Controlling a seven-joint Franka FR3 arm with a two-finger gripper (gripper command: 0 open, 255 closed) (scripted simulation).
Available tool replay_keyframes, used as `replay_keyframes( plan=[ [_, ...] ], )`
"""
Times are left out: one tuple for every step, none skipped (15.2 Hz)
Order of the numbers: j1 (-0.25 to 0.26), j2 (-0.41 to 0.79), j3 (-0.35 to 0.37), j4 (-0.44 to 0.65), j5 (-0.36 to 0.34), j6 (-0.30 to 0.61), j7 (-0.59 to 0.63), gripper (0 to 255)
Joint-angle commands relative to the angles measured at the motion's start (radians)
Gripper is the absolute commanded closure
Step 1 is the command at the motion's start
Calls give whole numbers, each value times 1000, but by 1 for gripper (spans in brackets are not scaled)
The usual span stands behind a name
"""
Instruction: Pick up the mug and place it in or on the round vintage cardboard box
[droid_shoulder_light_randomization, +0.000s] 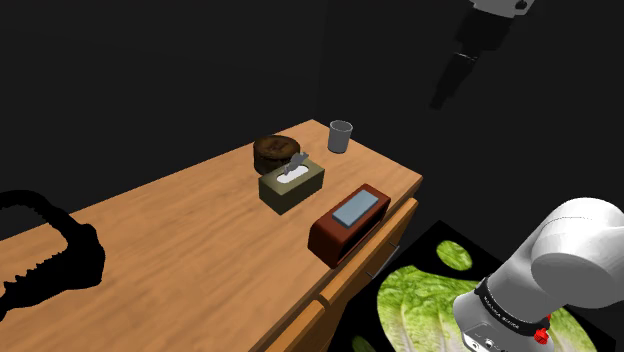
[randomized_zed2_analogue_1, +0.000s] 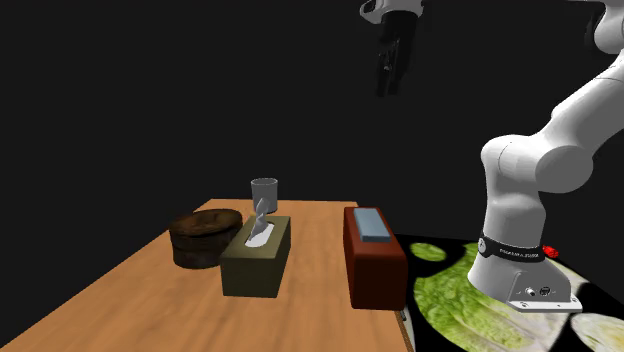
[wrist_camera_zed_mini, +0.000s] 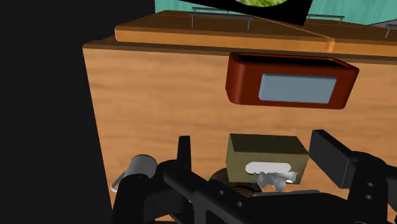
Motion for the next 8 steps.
replay_keyframes(
  plan=[
    [0,0,0,0,0,0,0,0],
    [-3,29,-2,-2,-3,28,-2,0],
    [-6,58,-4,-2,-7,55,-4,0],
    [-9,88,-5,-2,-10,81,-5,0],
    [-12,119,-7,1,-13,108,-7,0],
    [-14,151,-9,4,-16,133,-8,0],
    [-17,184,-10,9,-20,158,-10,0],
    [-20,217,-12,15,-23,182,-11,0]
  ],
)
